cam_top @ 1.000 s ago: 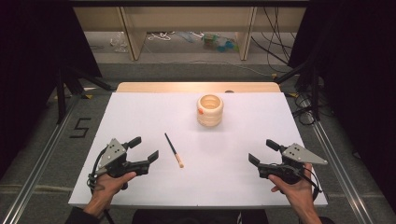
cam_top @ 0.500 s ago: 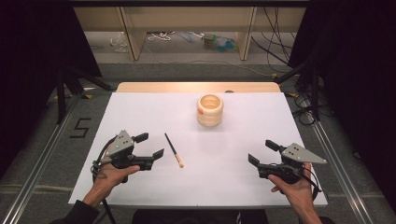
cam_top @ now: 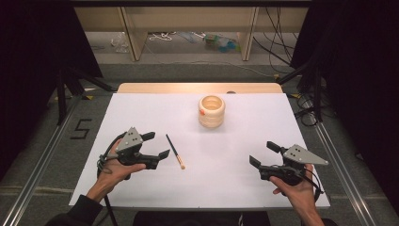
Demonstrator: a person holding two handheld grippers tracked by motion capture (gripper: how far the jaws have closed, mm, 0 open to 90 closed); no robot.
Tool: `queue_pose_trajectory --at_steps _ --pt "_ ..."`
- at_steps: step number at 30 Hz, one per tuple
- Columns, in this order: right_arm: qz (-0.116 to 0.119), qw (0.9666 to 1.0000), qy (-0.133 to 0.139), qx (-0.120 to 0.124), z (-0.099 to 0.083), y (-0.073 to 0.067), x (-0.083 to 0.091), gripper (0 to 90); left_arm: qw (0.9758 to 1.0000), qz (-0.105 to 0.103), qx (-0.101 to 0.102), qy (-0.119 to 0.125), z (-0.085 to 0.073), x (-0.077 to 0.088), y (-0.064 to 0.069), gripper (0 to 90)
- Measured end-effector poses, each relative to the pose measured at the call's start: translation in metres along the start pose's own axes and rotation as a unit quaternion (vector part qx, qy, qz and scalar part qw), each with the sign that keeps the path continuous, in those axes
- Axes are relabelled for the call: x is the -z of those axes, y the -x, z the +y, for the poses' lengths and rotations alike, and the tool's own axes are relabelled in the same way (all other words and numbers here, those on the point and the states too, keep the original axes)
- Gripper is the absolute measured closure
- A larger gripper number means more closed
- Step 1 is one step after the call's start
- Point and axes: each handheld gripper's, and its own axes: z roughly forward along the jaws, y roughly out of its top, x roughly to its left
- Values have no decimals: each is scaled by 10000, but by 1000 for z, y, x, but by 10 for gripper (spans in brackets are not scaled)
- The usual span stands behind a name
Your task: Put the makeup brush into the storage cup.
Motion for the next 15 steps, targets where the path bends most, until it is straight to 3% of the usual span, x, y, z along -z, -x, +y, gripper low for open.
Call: queue_pose_trajectory --at_steps 4,5,11,15 --pt "40 10000 -17 -33 0 -1 0 156 9997 -111 -129 -155 3 -7 -2 162" --pt "5 10000 -14 70 0 0 0 156 9996 -152 -142 -200 4 -9 -2 163" --pt "39 10000 -67 -1 0 -1 0 156 9974 -431 -312 -488 14 -24 -7 162" --pt "90 9999 -85 -22 0 0 -1 156 9968 -461 -337 -567 18 -29 -7 162"
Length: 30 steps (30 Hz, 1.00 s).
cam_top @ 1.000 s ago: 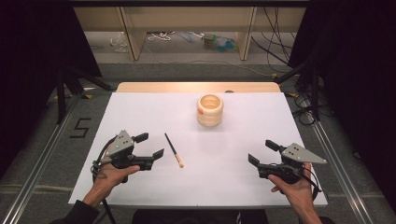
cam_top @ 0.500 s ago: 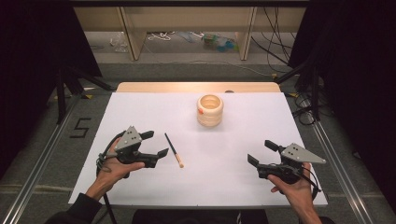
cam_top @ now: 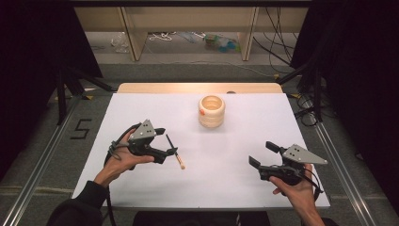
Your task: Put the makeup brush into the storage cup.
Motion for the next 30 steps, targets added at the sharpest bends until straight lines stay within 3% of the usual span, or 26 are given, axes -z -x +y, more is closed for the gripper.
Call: queue_pose_trajectory --at_steps 5,7,14,18,20,21,24,25,26,28,30 --pt "32 10000 -27 46 0 0 -2 156 9994 -68 -241 -239 4 -7 -3 163" --pt "74 10000 22 32 -1 0 -4 156 9993 -138 -193 -303 5 -9 -3 164" --pt "-1 10000 -67 -38 -2 4 -3 156 9974 -258 -395 -549 8 -21 -10 160" --pt "70 10000 -68 1 -2 2 -4 156 9960 -363 -535 -617 11 -27 -13 167" --pt "19 9999 -100 45 -2 2 -3 156 9946 -444 -602 -713 13 -31 -15 165" --pt "12 10000 -93 28 -1 0 -2 156 9925 -461 -743 -854 16 -35 -17 169" --pt "58 9999 -82 27 -1 0 -3 156 9921 -525 -736 -869 17 -39 -16 167" --pt "44 9999 -104 39 -1 0 -3 156 9903 -559 -832 -960 18 -40 -17 168" --pt "61 9999 -121 28 -1 0 -3 156 9870 -566 -997 -1131 20 -42 -17 169" --pt "67 9999 -120 34 -1 -1 -3 156 9869 -577 -970 -1153 20 -44 -16 171" --pt "60 9998 -188 59 -1 -1 -3 156 9835 -648 -1077 -1303 21 -45 -18 174"
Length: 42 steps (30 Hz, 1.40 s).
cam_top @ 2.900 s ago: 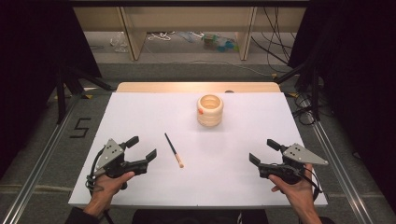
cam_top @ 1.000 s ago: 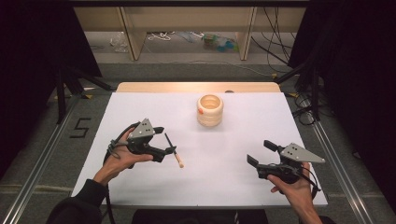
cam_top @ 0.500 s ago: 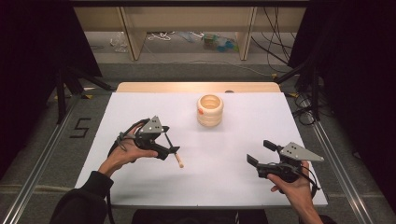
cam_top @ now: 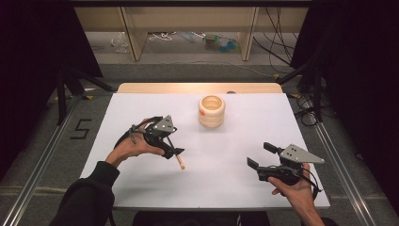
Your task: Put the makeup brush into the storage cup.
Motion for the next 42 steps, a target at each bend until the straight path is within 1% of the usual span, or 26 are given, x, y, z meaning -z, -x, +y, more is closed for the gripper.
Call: queue_pose_trajectory --at_steps 1,2,4,5,6,7,8,10,11,13,14,15,16,17,18,19,21,22,24,25,26,29,33,36,39,42 --pt "0 10000 0 0 0 0 0 156 9999 -12 121 57 0 -2 0 174" --pt "0 10000 -7 -2 0 0 0 156 9999 -79 -44 -118 1 -1 -3 175" --pt "66 9999 73 -24 -1 0 -2 156 9993 -159 -143 -323 -1 -4 -8 181" --pt "66 9999 73 -24 -1 0 -2 156 9993 -159 -143 -323 -1 -4 -8 182" --pt "69 10000 45 -27 0 0 -1 156 9995 -142 -24 -282 -2 -7 -8 182" --pt "71 10000 28 -17 -1 0 -1 156 9990 -155 -121 -397 -2 -7 -11 182" --pt "71 10000 23 -12 -1 0 -1 156 9992 -167 -12 -354 -3 -9 -11 183" --pt "69 10000 20 -24 -1 0 -1 156 9989 -168 -68 -444 -3 -11 -14 187" --pt "69 10000 20 -24 -1 0 -1 156 9992 -169 71 -349 -4 -13 -13 187" --pt "86 10000 -4 -1 -1 0 -1 156 9987 -227 -66 -452 -4 -14 -15 210" --pt "96 10000 -11 -3 -1 0 -1 156 9990 -212 44 -387 -4 -16 -14 202" --pt "103 9999 -8 -4 -1 0 -1 156 9981 -253 -122 -543 -5 -16 -18 202" --pt "103 9999 -8 -4 -1 0 -1 156 9981 -253 -122 -543 -5 -16 -18 205" --pt "106 9999 -4 4 -1 0 -1 156 9987 -240 22 -439 -6 -18 -17 205" --pt "112 9999 -1 9 -1 -1 -2 156 9981 -265 -107 -548 -7 -18 -20 206" --pt "123 9999 14 8 -1 -1 -2 156 9984 -268 -36 -498 -8 -20 -20 206" --pt "129 9999 -9 2 -1 -1 -2 156 9975 -301 -164 -620 -11 -21 -24 207" --pt "132 9999 34 -2 -1 -1 -3 156 9975 -317 -113 -624 -12 -22 -24 209" --pt "132 9999 38 1 -1 -1 -3 156 9964 -400 -155 -737 -14 -25 -26 216" --pt "79 10000 -33 45 -1 -1 -2 156 9960 -441 -119 -764 -15 -27 -25 225" --pt "79 10000 -33 45 -1 -1 -2 156 9954 -445 -203 -829 -15 -28 -26 225" --pt "92 9999 -68 40 -1 -1 -2 156 9951 -495 -123 -848 -16 -33 -26 225" --pt "165 9999 -43 -17 -1 -1 -3 156 9935 -557 -289 -951 -17 -39 -25 240" --pt "145 9999 -64 27 -1 -1 -2 157 9910 -605 -387 -1132 -19 -41 -26 242" --pt "162 9998 -79 11 -2 -1 -3 158 9898 -666 -446 -1177 -21 -44 -27 243" --pt "168 9998 -53 43 -1 -1 -4 158 9902 -670 -423 -1151 -20 -45 -26 243"
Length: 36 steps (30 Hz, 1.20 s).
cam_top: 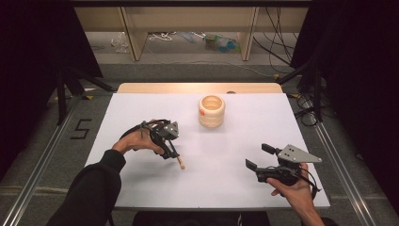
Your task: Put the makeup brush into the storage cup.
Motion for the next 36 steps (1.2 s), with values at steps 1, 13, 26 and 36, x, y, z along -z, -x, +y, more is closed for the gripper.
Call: queue_pose_trajectory --at_steps 1,13,26,36 --pt "9 10000 8 -13 0 0 0 157 10000 -3 -24 -1 0 0 0 244" --pt "-15 10000 -71 62 0 -1 0 158 9997 -111 -125 -199 -1 -5 -1 264" --pt "44 9998 -149 82 0 -1 -1 158 9994 -132 -203 -242 1 -10 0 274" --pt "53 9998 -187 104 0 -2 -1 158 9987 -160 -282 -397 -2 -13 -3 286"
